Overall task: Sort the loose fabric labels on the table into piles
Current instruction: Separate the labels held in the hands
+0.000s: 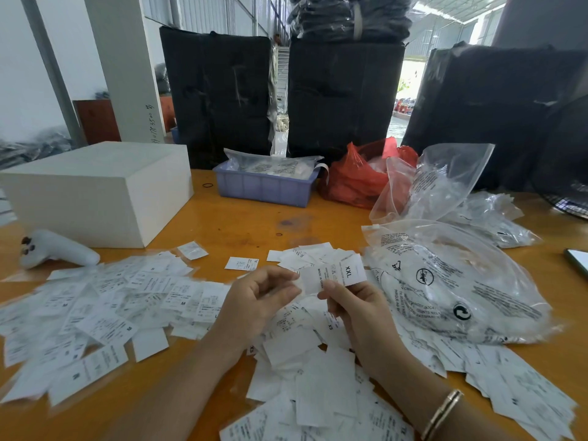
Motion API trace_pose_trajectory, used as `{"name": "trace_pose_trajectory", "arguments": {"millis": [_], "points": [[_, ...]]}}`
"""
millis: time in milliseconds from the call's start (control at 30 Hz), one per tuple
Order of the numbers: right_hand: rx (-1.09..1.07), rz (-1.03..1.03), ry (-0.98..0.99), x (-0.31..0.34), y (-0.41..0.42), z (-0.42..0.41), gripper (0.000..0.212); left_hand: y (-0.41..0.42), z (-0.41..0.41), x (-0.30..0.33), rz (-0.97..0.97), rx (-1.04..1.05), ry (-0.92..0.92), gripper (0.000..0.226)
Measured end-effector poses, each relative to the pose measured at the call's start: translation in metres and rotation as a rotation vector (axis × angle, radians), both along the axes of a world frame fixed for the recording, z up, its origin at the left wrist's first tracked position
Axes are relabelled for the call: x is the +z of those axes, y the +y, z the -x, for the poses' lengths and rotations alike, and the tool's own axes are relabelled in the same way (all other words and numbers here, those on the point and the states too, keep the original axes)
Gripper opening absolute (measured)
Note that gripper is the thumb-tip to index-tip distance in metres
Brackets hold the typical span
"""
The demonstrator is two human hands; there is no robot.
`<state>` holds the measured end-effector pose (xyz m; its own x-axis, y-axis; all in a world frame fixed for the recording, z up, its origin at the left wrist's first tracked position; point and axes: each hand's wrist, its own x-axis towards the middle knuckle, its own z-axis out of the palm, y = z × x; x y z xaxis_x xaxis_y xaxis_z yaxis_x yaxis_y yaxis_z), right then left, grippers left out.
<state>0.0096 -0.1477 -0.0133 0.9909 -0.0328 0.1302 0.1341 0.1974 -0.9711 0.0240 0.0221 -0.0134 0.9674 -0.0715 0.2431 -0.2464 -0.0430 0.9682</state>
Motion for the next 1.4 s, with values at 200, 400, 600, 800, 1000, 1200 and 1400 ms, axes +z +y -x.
{"name": "trace_pose_trajectory", "arguments": {"millis": [200, 400, 600, 800, 1000, 1200, 1400], "points": [[-0.017, 0.156, -0.011, -0.0004, 0.0005, 0.0018, 0.013, -0.0005, 0.0004, 0.0011, 0.006, -0.005, 0.01, 0.015], [-0.026, 0.227, -0.018, 0.0007, 0.0012, 0.0028, 0.009, 0.0001, -0.0005, 0.0007, 0.014, -0.001, -0.003, 0.013], [-0.054, 0.245, 0.029, 0.0012, 0.0015, 0.0019, 0.017, -0.0008, 0.0007, 0.0018, 0.039, -0.014, -0.033, 0.026], [-0.048, 0.299, 0.042, 0.0031, 0.0045, 0.0026, 0.018, -0.0012, -0.0005, -0.0006, -0.061, 0.001, -0.018, 0.006], [-0.029, 0.356, 0.049, 0.0054, 0.0055, 0.0044, 0.024, -0.0008, -0.0008, 0.0014, -0.053, 0.062, -0.005, 0.011], [-0.036, 0.368, 0.047, 0.0061, 0.006, 0.0032, 0.02, -0.0026, 0.0016, 0.0023, -0.173, 0.017, 0.013, 0.038], [-0.018, 0.444, 0.01, 0.0042, 0.0088, 0.0045, 0.019, -0.0014, 0.0002, -0.0003, -0.126, -0.038, 0.056, 0.012]]}}
